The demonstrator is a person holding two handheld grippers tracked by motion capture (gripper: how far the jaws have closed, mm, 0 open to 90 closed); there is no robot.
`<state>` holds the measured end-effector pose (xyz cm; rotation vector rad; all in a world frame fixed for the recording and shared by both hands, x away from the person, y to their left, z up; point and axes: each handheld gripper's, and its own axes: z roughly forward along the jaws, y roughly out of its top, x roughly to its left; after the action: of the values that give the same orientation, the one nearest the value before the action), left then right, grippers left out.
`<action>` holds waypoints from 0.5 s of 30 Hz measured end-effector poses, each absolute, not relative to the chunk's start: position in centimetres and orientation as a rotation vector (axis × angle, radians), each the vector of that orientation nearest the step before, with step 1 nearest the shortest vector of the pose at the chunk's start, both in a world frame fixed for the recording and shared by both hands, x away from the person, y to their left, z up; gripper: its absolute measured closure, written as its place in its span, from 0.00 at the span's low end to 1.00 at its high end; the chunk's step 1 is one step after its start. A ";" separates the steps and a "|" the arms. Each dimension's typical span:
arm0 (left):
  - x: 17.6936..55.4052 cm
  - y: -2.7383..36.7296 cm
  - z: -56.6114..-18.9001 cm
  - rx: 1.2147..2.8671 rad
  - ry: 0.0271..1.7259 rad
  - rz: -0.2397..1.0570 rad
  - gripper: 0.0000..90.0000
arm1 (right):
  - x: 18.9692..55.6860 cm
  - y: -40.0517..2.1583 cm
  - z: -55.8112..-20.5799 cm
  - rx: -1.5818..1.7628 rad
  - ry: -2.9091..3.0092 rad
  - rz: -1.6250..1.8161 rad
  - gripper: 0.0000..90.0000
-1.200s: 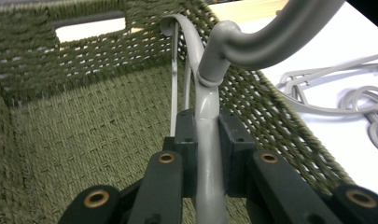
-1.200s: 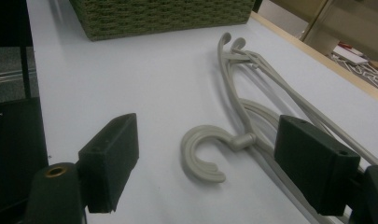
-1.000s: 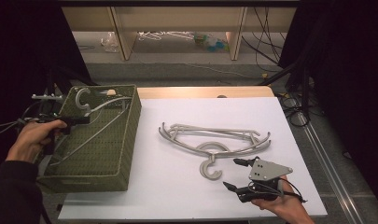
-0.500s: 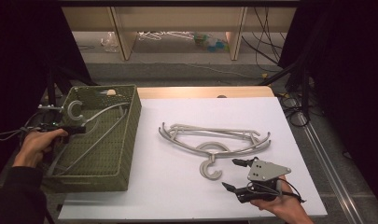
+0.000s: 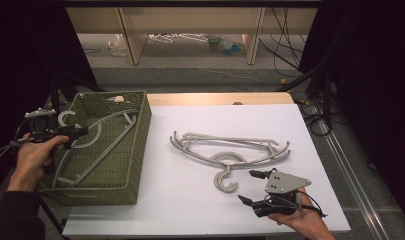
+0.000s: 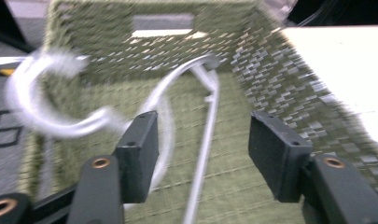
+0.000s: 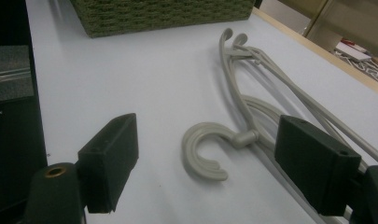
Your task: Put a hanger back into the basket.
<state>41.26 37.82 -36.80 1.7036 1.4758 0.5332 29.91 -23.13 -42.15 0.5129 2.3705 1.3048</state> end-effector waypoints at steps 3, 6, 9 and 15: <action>39.7 35.9 -35.4 1.668 1.384 0.511 0.44 | 30.0 -23.1 -42.2 0.521 2.369 1.307 0.25; 38.5 34.3 -34.7 1.656 1.330 0.506 0.42 | 30.0 -23.1 -42.3 0.521 2.365 1.309 0.25; 37.0 32.3 -34.3 1.656 1.255 0.485 0.41 | 30.0 -23.2 -42.2 0.521 2.368 1.309 0.25; 33.1 27.4 -33.8 1.668 1.077 0.440 0.38 | 30.1 -23.3 -42.4 0.533 2.365 1.313 0.25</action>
<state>33.07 27.36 -33.82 1.6684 1.0766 0.4401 30.11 -23.32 -42.45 0.5326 2.3649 1.3125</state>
